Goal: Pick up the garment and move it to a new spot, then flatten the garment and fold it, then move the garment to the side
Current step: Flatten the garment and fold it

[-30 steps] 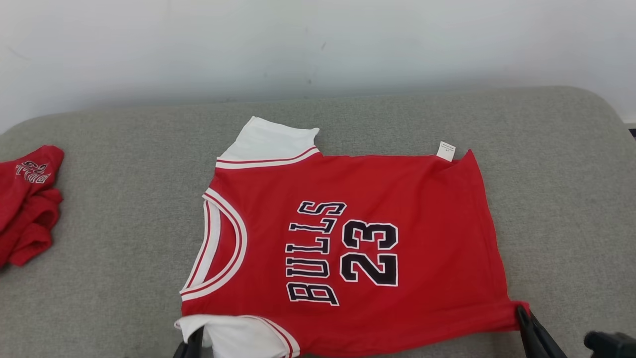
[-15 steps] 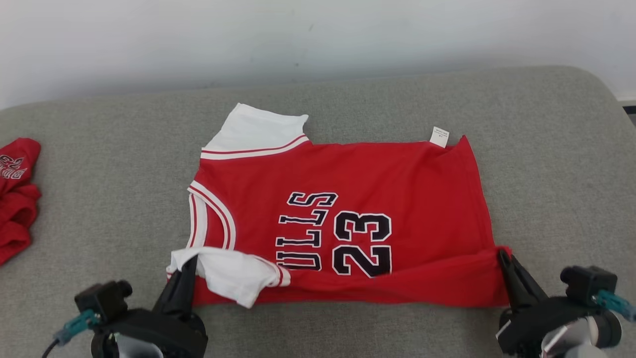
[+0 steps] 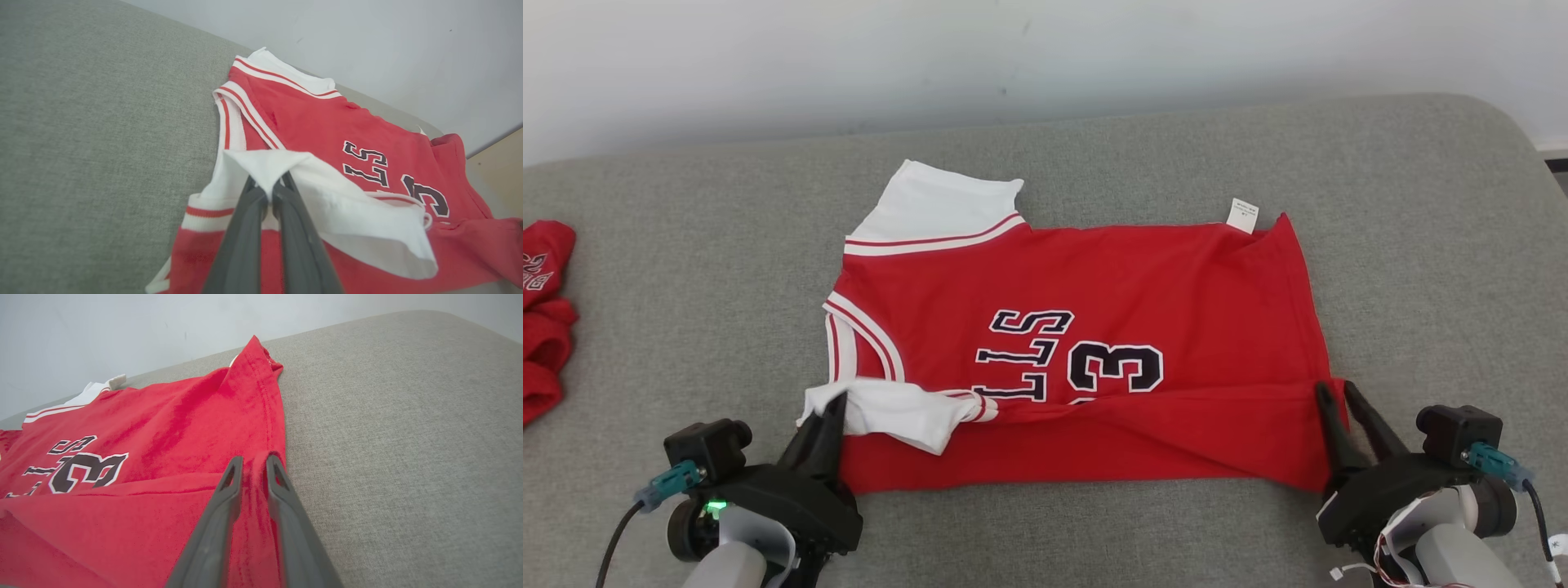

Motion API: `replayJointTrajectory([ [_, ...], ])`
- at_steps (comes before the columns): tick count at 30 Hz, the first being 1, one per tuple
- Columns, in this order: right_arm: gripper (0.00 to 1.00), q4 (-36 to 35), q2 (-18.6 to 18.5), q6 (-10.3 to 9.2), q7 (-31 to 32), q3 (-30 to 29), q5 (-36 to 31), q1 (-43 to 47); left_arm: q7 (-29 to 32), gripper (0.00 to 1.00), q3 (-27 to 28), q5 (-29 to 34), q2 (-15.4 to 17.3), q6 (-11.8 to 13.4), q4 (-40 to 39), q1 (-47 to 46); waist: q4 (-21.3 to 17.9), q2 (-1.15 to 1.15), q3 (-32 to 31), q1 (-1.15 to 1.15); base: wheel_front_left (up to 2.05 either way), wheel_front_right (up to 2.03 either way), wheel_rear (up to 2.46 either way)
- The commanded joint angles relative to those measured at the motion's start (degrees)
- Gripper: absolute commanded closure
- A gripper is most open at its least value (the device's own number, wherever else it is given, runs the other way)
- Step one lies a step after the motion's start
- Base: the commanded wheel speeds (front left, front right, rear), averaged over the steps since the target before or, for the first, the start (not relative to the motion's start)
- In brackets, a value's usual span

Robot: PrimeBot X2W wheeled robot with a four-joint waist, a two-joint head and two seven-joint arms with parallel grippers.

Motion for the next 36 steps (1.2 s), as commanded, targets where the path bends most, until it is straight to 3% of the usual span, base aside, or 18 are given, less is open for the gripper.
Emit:
replayJointTrajectory([
  [1,0.00,0.48,-0.68,-0.16,-0.95,0.54,0.14,-0.06,-0.55,0.00,0.00,1.11,0.04,-0.06,0.58,-0.72,0.26,-0.01,-0.56,-0.01,0.00,0.00,0.00],
  [11,0.00,0.17,-3.67,-0.16,-3.41,2.43,0.61,5.09,-0.94,0.00,4.48,6.14,1.07,-0.28,-3.00,6.94,0.91,-0.01,-2.38,-0.01,0.00,0.00,0.00],
  [16,0.00,-0.03,-3.19,-0.16,-3.40,2.02,0.31,7.12,-0.95,0.00,5.08,10.57,1.22,0.04,-4.39,10.72,0.98,-0.01,-2.11,-0.01,0.00,0.00,0.00],
  [26,0.00,1.74,-0.82,-0.16,-1.29,3.12,-0.46,6.86,-0.96,0.00,5.24,12.88,-0.67,-0.38,-1.31,10.12,1.34,-0.01,-0.93,-0.01,0.00,0.00,0.00],
  [27,0.13,1.97,-0.57,-0.16,-1.21,3.18,-0.46,6.56,-0.96,0.00,5.06,13.19,-0.83,-0.33,-0.74,9.58,1.37,-0.01,-0.82,-0.01,0.00,0.00,0.00],
  [28,0.71,2.25,-0.44,-0.16,-1.11,3.17,-0.48,6.19,-0.96,0.01,4.90,13.23,-1.05,-0.37,-0.03,9.19,1.40,-0.01,-0.71,-0.01,0.00,0.00,0.00],
  [29,1.00,2.57,-0.28,-0.16,-1.15,3.19,-0.46,5.85,-0.96,0.51,4.97,13.15,-1.34,-0.43,0.51,8.74,1.44,-0.01,-0.64,-0.01,0.00,0.00,0.00],
  [30,1.00,2.91,-0.06,-0.16,-1.23,3.26,-0.45,5.50,-0.96,0.65,5.15,13.09,-1.55,-0.48,0.87,8.23,1.46,-0.01,-0.61,-0.01,0.00,0.00,0.00],
  [31,1.00,3.22,0.09,-0.16,-1.32,3.32,-0.40,5.24,-0.96,1.00,5.31,13.09,-1.71,-0.53,1.25,7.84,1.47,-0.01,-0.62,-0.01,0.00,0.00,0.00],
  [36,1.00,3.94,0.00,-0.16,-2.33,2.97,0.98,4.18,-0.96,1.00,5.93,13.60,-2.13,-0.82,1.96,7.16,1.77,-0.01,-1.48,-0.01,0.00,0.00,0.00],
])
